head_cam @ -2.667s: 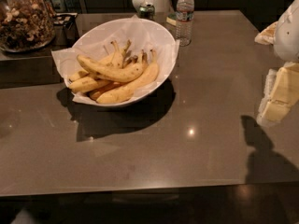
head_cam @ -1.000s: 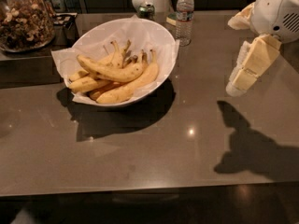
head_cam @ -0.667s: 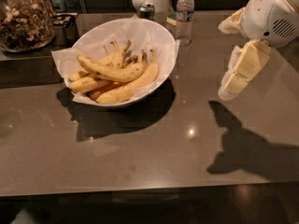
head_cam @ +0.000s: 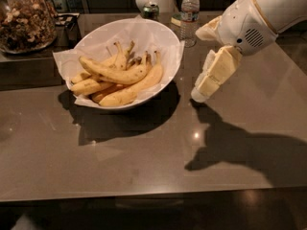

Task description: Pick banana from white bowl

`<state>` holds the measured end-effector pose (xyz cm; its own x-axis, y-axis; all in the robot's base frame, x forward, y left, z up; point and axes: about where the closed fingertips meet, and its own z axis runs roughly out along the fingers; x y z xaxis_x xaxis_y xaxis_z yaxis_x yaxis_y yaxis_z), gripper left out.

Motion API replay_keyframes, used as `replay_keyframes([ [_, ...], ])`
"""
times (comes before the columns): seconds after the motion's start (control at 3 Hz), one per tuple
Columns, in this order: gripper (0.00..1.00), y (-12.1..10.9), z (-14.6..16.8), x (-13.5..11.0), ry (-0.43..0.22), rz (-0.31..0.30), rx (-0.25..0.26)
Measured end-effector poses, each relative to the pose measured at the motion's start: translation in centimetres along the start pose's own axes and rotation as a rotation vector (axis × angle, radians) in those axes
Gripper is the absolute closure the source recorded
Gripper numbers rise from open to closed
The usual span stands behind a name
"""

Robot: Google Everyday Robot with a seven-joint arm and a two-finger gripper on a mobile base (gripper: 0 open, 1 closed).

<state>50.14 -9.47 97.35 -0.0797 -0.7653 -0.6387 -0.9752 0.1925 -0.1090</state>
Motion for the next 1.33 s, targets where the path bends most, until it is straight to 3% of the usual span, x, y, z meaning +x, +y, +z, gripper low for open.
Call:
replay_keyframes([
  [0.33,0.0,0.0,0.0,0.0,0.0,0.0,0.0],
  [1.0,0.0,-1.9,2.8,-2.8,-0.149,-0.02,-0.026],
  [1.33,0.0,-3.2,4.4,-4.8,-0.192,-0.048,-0.052],
])
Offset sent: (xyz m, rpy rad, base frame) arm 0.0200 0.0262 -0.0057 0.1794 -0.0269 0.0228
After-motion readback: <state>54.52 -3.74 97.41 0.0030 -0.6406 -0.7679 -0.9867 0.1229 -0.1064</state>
